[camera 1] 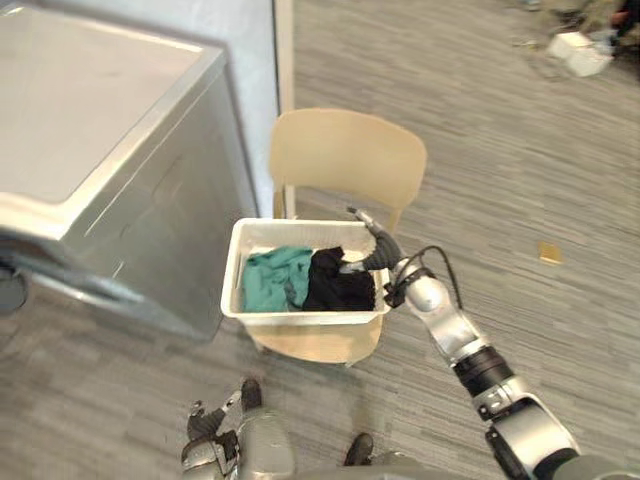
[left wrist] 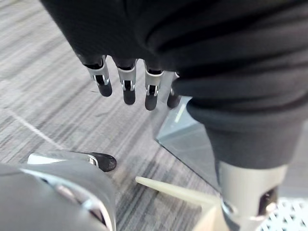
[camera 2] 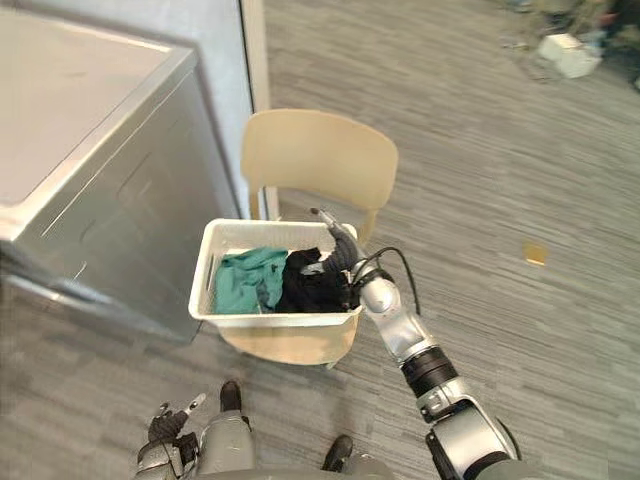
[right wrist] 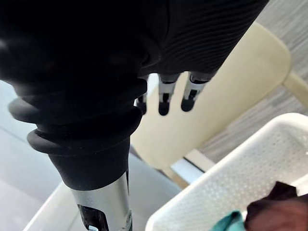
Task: Pick up the laundry basket with both hands and put the clothes into the washing machine.
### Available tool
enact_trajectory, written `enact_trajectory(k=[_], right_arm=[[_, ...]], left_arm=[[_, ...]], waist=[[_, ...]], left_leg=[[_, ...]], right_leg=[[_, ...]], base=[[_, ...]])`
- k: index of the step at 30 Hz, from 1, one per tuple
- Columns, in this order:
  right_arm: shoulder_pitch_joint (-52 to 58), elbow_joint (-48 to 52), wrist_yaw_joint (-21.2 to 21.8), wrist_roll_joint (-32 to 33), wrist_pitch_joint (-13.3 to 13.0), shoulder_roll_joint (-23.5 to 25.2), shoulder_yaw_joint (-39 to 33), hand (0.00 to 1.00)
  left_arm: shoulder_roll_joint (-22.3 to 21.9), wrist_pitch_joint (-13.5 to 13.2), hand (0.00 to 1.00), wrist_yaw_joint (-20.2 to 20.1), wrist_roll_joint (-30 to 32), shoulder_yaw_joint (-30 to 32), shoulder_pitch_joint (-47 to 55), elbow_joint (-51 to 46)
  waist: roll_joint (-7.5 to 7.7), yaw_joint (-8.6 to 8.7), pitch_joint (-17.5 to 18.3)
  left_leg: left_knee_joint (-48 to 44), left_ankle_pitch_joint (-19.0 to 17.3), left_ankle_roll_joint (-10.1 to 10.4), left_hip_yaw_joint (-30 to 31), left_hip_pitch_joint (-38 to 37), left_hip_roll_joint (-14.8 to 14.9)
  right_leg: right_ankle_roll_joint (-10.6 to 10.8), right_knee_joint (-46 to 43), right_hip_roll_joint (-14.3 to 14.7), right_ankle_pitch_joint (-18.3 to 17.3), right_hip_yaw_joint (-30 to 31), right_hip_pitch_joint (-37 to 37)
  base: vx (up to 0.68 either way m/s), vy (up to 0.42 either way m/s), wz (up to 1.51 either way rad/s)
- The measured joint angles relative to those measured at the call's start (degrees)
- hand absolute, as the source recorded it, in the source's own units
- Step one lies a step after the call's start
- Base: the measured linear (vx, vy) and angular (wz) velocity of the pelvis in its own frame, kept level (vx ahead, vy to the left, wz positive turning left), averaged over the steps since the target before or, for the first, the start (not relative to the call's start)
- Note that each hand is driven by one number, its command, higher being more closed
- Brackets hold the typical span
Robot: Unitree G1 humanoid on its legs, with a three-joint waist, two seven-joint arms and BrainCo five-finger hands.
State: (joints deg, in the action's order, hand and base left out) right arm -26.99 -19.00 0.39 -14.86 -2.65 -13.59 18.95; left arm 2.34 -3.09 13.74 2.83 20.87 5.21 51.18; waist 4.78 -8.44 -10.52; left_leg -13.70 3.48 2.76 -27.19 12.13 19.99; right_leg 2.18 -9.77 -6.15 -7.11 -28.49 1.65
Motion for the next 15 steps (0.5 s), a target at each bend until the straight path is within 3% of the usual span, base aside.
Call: enact_trajectory(k=[1,2,4,7,9,11,15], right_arm=[[-0.17,0.02,-0.06,-0.85,0.01,0.03,-0.04,0.0],[-0.91,0.02,-0.05,-1.66,-0.02,0.07,0.33,0.0],[-1.94,-0.18,-0.05,-2.86,-0.12,-0.11,1.28,0.0],[-6.4,-5.06,-0.17,-6.4,-0.26,-0.41,1.15,0.0],[-12.1,-10.5,-0.36,-8.11,-0.13,-1.21,0.02,0.0],[-18.13,-16.24,-1.67,-11.24,0.83,-3.7,-2.82,0.0],[-25.62,-27.54,-3.77,-13.78,2.16,-5.0,-3.98,0.0]], left_arm=[[0.08,0.0,0.0,-0.07,0.05,-0.02,0.19,-0.02],[0.27,-0.01,0.0,-0.13,0.09,-0.01,0.58,-0.06],[0.14,-0.03,0.0,-0.41,0.13,-0.11,1.4,-0.07],[0.65,0.01,0.0,-1.31,0.32,-0.82,1.55,-0.95],[0.88,0.02,0.0,-1.27,0.66,-2.21,0.95,-3.4],[0.66,-0.01,0.0,-1.3,1.53,-6.4,0.3,-7.48],[0.66,-0.62,0.0,-1.2,1.86,-9.37,-0.41,-10.21]], waist=[[0.14,-0.21,-0.66],[0.29,-0.81,-1.94],[-0.44,-1.04,-3.59],[-0.63,-0.18,-5.51],[-0.26,-0.53,-7.84],[-2.07,-2.04,-12.18],[-3.64,-3.48,-13.32]], left_leg=[[-2.5,-1.49,-1.79,-0.22,0.3,0.1],[-6.0,-2.81,-1.97,1.2,0.89,0.13],[-7.74,-3.64,-1.43,3.5,1.89,-0.09],[-2.35,-3.64,1.48,6.3,3.4,-2.06],[-0.39,-1.83,1.12,8.22,5.9,-4.19],[0.93,-0.37,-0.23,10.33,7.79,-7.02],[1.77,0.8,-1.74,11.14,10.91,-9.26]], right_leg=[[-0.41,-0.06,-0.02,0.14,-1.02,0.04],[-0.7,-0.12,-0.01,0.3,-1.5,-0.08],[-0.76,-0.25,0.15,0.36,-2.76,-0.49],[-0.15,-0.23,-0.21,0.77,-7.21,0.38],[0.01,-1.46,-1.8,0.97,-9.47,2.54],[0.23,-3.78,-4.49,1.0,-12.18,3.79],[1.4,-4.68,-6.57,1.84,-13.0,6.77]], base=[[-0.02,-0.144,0.44],[-0.05,-0.078,0.38],[-0.07,-0.007,0.3],[-0.08,0.113,0.77],[-0.06,0.102,0.69],[-0.09,0.198,0.68],[-0.06,0.164,0.26]])
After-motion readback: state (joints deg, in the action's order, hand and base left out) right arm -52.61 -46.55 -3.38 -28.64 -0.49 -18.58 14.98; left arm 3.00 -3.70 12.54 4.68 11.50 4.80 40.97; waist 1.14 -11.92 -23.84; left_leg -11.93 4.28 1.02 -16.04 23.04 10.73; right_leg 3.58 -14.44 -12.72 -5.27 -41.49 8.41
